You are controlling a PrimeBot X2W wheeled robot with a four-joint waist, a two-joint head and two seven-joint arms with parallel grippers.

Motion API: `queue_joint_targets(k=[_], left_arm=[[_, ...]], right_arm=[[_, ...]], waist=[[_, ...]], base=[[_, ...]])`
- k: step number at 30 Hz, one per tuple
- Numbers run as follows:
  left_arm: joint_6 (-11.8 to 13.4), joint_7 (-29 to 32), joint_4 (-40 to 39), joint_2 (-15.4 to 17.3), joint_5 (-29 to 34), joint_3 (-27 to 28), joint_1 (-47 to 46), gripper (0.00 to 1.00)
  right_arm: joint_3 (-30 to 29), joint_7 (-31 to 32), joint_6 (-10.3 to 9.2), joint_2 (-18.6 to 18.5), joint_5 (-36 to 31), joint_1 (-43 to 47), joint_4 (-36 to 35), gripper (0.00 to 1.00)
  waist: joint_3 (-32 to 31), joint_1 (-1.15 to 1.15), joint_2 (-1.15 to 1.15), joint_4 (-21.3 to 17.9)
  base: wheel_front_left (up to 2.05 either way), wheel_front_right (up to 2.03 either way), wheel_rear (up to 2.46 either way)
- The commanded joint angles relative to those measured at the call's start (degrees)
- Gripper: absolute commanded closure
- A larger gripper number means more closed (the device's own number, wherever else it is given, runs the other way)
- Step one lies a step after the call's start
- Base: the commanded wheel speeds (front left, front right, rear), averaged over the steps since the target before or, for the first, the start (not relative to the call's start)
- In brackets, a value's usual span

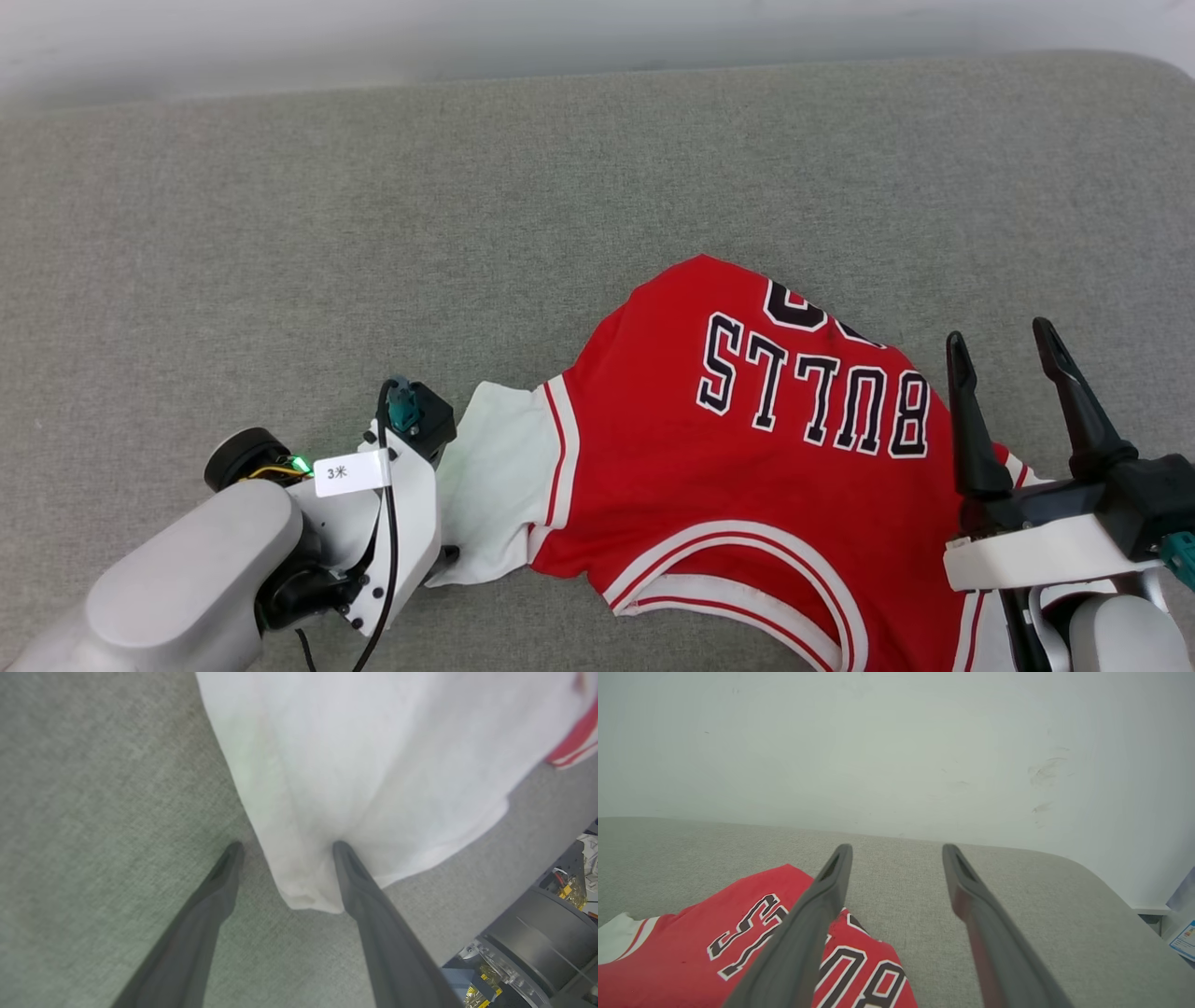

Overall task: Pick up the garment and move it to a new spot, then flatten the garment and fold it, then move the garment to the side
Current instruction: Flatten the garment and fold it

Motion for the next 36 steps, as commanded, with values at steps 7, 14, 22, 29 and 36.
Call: queue_joint_targets(k=[7, 14, 22, 29, 36], left_arm=[[-0.01, -4.9, 3.36, -0.01, -0.79, -3.93, -0.22, 1.0], [1.06, -12.99, 5.48, 2.83, 0.23, 1.2, -3.6, 1.0], [3.57, -17.15, 9.94, 5.97, -0.1, 3.9, -1.78, 1.0], [4.92, -19.69, 15.32, 6.13, -0.71, 4.2, 0.86, 1.0], [4.65, -23.63, 16.77, 3.87, -1.19, 4.49, 2.07, 1.0]], right_arm=[[-0.38, -0.16, -0.06, 0.23, 0.06, 0.17, 0.21, 0.0], [-1.65, -0.16, -0.06, 0.23, -0.4, 1.28, -0.23, 0.0], [-3.28, -0.16, -0.06, 0.21, -1.45, 1.78, 0.13, 0.0], [-5.18, 1.34, -0.06, -0.63, -3.04, 2.21, 0.36, 0.0], [-4.36, 5.55, -0.06, -3.36, -1.52, 3.05, -0.46, 0.0]], waist=[[-0.68, 0.01, 0.0, 0.55], [-2.25, 0.01, 0.0, 1.4], [-2.73, 0.01, 0.0, 1.64], [-3.14, 0.01, 0.0, 1.49], [-4.72, 0.01, 0.0, 2.28]], base=[[0.0, 0.0, 0.0], [0.0, 0.0, 0.0], [0.0, 0.0, 0.0], [0.0, 0.0, 0.0], [0.0, 0.0, 0.0]])
